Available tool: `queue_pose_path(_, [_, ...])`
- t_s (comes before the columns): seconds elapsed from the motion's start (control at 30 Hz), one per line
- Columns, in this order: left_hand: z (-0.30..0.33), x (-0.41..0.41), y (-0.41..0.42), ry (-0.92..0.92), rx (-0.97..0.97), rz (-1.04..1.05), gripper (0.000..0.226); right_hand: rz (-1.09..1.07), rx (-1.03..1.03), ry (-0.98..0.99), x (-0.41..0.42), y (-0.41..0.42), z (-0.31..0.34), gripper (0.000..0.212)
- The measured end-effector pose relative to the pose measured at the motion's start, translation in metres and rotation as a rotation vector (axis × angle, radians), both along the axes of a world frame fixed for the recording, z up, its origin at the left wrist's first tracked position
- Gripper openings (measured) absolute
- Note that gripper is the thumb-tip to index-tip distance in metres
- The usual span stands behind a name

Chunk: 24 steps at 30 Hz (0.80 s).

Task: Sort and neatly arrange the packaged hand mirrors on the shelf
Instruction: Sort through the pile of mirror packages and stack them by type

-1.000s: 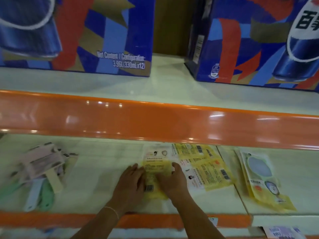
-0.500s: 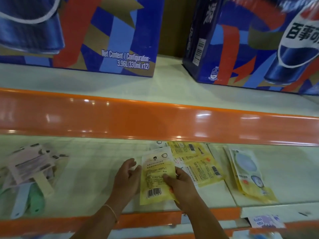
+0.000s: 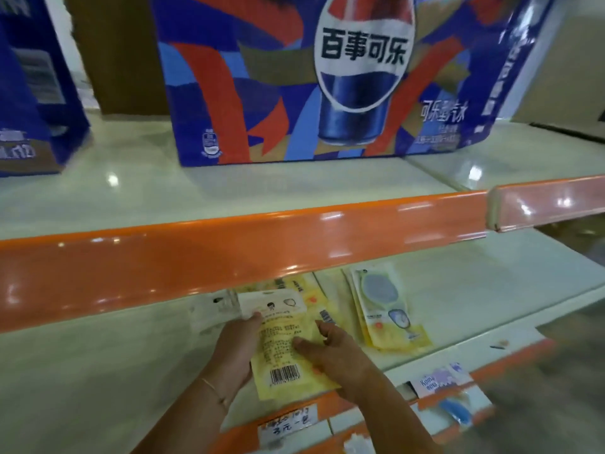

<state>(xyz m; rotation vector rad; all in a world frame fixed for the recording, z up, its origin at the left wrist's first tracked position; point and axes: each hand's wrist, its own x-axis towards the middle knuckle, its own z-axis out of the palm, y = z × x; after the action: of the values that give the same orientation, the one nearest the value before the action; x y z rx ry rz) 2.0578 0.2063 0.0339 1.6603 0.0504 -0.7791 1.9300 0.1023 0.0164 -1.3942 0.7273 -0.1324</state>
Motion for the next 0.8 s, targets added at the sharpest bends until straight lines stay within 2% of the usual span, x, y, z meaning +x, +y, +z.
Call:
queue_pose_path(0.13, [-0.005,-0.019,-0.044,-0.037,-0.022,-0.093,0.026,-0.049,-0.071,0.031,-0.027,-0.037,0.001,0.03])
queue_pose_path(0.2, [-0.007,-0.03,-0.064,-0.059,-0.054,-0.163,0.018,-0.108,-0.154,0.041,-0.039,-0.055,0.0,0.022])
queue_pose_path(0.27, [-0.006,-0.041,-0.084,-0.089,-0.065,-0.262,0.011,-0.164,-0.235,0.049,-0.051,-0.074,-0.001,0.022])
queue_pose_path(0.43, [-0.009,-0.059,-0.132,-0.132,-0.008,-0.343,0.026,-0.259,-0.421,0.088,-0.065,-0.116,-0.002,0.021])
queue_pose_path(0.6, [-0.004,-0.072,-0.158,-0.25,0.124,-0.371,0.042,-0.319,-0.43,0.085,-0.072,-0.151,-0.001,0.02])
queue_pose_path(0.7, [-0.004,-0.074,-0.159,-0.221,0.097,-0.385,0.048,-0.322,-0.459,0.102,-0.072,-0.165,0.0,0.023])
queue_pose_path(0.8, [-0.004,-0.071,-0.151,-0.243,0.091,-0.382,0.045,-0.286,-0.51,0.152,-0.067,-0.176,-0.004,0.022])
